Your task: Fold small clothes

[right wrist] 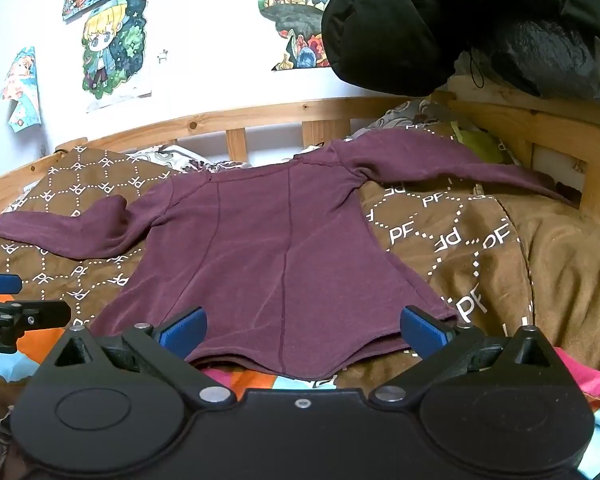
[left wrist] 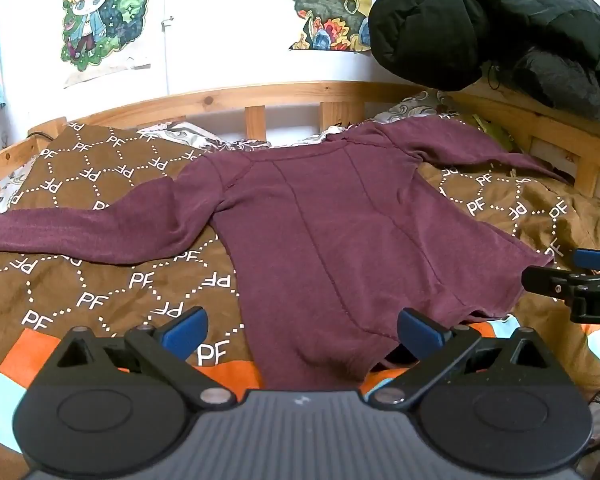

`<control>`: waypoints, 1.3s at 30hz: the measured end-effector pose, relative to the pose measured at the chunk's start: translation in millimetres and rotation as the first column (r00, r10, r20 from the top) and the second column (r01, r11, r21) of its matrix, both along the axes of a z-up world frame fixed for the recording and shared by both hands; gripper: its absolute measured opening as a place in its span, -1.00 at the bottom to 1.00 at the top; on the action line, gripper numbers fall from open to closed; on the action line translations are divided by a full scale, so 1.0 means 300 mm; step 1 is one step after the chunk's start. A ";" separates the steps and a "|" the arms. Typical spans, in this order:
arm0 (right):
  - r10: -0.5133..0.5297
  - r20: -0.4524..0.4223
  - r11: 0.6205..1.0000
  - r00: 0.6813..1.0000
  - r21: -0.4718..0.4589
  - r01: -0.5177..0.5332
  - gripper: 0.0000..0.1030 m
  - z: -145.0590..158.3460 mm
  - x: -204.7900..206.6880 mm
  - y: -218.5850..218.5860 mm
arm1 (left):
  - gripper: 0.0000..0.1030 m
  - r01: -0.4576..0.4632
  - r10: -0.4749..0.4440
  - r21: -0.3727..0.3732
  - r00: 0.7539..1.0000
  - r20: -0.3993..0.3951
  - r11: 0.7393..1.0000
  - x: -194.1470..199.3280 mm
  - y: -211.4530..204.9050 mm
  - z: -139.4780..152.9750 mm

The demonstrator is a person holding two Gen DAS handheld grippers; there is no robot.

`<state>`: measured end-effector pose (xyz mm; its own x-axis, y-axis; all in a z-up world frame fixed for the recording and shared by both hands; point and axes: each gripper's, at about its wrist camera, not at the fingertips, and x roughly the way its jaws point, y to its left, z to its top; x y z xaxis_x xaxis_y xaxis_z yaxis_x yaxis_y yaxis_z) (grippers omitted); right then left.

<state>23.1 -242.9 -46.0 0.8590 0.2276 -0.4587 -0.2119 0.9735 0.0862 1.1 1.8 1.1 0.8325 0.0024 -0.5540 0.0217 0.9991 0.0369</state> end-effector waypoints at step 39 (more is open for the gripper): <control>0.003 -0.004 1.000 1.000 0.000 -0.003 0.99 -0.005 0.006 -0.005 | 0.99 -0.001 0.001 0.001 1.000 0.000 1.000 -0.002 -0.007 -0.005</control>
<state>24.8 -244.3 -47.4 0.8562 0.2305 -0.4624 -0.2149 0.9728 0.0870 0.6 -0.2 -0.3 0.8328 0.0042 -0.5536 0.0204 0.9991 0.0383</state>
